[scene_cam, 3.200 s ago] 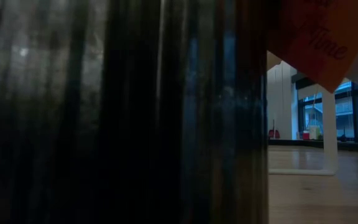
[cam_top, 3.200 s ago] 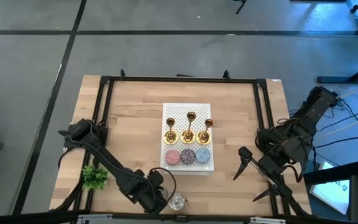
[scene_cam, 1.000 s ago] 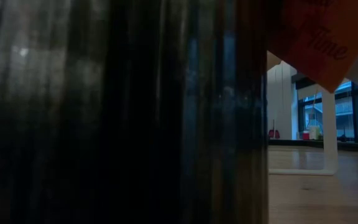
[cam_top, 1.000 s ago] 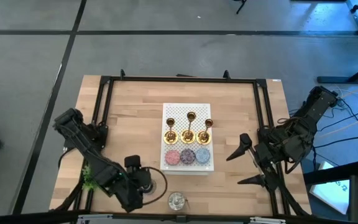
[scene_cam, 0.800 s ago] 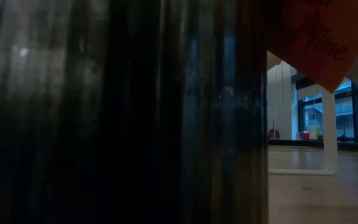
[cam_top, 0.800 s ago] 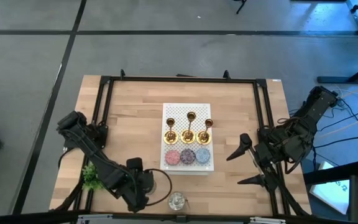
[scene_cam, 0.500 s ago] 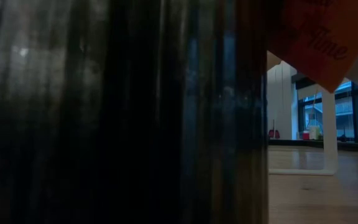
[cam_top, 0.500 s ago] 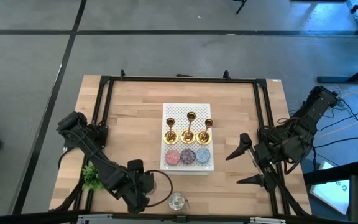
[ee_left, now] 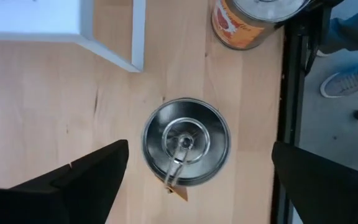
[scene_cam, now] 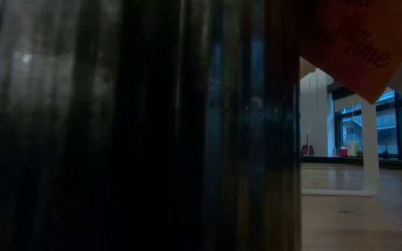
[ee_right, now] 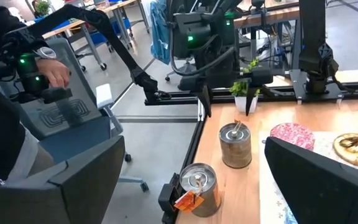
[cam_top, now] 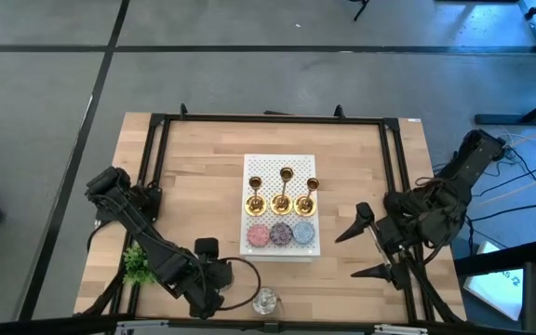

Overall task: Pick & Place candle stick holders
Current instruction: Put the left silver scented candle on the shelf

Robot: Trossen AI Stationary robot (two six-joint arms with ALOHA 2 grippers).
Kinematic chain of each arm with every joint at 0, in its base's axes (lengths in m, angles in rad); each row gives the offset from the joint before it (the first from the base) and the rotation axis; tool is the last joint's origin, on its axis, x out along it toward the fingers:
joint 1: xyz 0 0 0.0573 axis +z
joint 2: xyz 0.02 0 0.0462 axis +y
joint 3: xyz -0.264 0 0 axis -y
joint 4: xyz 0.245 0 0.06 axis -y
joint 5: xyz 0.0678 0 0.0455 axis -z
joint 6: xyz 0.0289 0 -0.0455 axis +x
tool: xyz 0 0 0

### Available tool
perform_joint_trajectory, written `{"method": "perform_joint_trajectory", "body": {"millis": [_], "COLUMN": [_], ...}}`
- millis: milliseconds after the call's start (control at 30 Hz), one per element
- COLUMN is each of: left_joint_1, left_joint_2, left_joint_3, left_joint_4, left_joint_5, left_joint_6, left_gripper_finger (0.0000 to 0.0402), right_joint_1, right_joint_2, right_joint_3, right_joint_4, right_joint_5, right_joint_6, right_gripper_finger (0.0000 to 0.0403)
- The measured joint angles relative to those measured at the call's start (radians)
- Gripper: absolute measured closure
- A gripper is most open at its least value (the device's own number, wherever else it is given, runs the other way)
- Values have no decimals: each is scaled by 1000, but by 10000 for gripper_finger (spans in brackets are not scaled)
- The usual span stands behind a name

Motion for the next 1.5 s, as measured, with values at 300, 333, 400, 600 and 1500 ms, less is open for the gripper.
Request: {"method": "perform_joint_trajectory", "body": {"millis": [300, 333, 400, 600, 1500], "left_joint_1": [14, 13, 13, 13, 20], "left_joint_2": [36, 48, 68, 112, 188], "left_joint_3": [0, 0, 0, 0, -74], "left_joint_4": [-2, -2, -3, -6, 88], "left_joint_5": [13, 22, 25, 7, 78], "left_joint_6": [23, 25, 25, 25, 18], "left_gripper_finger": [2, 2, 2, 2, 1], "right_joint_1": [0, 0, 1, 15, 27], "right_joint_2": [25, 25, 24, 26, 50], "right_joint_3": [0, 0, 0, 0, 0], "right_joint_4": [12, 14, 18, 31, 65], "right_joint_5": [-2, -3, -3, -3, 0], "right_joint_6": [12, 12, 14, 13, 13], "right_gripper_finger": [12, 12, 12, 12, 12]}}
